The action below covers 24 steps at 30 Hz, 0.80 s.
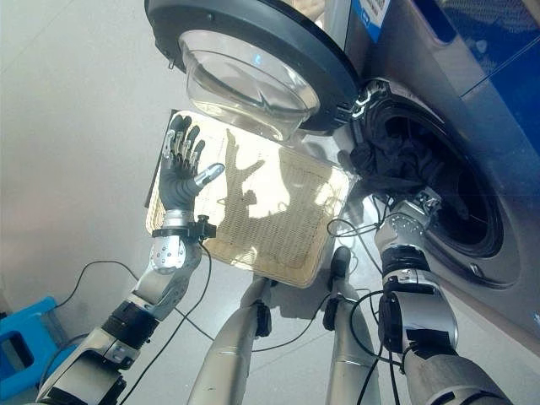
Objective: Put the clothes into the washing machine.
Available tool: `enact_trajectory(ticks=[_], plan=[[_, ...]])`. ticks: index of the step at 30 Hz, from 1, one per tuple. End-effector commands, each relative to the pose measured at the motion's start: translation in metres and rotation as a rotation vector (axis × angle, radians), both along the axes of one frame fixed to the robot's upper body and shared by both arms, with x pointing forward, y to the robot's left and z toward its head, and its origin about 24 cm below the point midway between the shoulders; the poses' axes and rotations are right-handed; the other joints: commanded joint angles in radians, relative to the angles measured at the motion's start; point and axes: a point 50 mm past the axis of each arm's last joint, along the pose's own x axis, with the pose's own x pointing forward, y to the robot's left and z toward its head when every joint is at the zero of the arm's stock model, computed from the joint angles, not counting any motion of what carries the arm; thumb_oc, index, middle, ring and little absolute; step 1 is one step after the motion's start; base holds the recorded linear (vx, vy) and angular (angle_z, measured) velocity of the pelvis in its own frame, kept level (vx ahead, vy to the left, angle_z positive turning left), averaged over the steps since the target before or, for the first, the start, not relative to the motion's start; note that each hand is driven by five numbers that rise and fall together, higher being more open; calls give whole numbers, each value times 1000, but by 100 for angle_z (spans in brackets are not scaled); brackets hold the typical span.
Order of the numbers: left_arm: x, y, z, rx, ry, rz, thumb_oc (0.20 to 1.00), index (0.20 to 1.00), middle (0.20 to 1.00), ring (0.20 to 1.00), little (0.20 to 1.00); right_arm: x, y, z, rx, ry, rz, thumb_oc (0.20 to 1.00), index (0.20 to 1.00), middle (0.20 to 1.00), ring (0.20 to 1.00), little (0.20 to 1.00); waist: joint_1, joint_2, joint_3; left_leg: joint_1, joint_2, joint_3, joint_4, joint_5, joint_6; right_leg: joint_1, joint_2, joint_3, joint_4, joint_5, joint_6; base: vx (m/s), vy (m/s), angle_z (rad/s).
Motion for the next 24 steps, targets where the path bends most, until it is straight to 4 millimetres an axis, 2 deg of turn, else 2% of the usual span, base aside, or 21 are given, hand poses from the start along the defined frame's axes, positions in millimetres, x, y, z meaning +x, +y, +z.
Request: enact_trajectory(ticks=[1,10,13,17,24], plan=[[-14,-12,25,-19,-156,-42,1000,1000,1000,1000,1000,-12,-14,49,-67,-134,-70,200,200,200,200,200,-23,75,-24,-29,-105,0,94,-94,-19,6,-23,-81,-34,88,112,-10,-23,-3],[-15,-12,26,-9,-148,-54,1000,1000,1000,1000,1000,-27,-13,68,-71,-300,-210,200,200,200,200,200,-23,70,-24,-35,-103,-2,107,-100,-18,-1,-25,-84,-16,84,113,1,-15,0],[-16,-12,27,-2,-149,-52,1000,1000,1000,1000,1000,-42,-13,81,-17,-378,-312,200,200,200,200,200,-23,64,-24,-31,-100,-4,105,-102,-16,5,-23,-85,-16,80,115,8,-25,0],[-18,-11,29,21,-167,-48,1000,1000,1000,1000,1000,-63,-19,88,96,-425,-477,200,200,200,200,200,-23,59,-24,-22,-95,-3,103,-103,-18,16,-21,-87,-15,76,115,0,0,0],[-16,-10,35,13,-173,-47,1000,1000,1000,1000,1000,-78,-27,95,131,-452,-613,200,200,200,200,200,-22,65,-24,-14,-94,-1,118,-113,-18,22,-27,-87,6,62,111,29,7,1]])
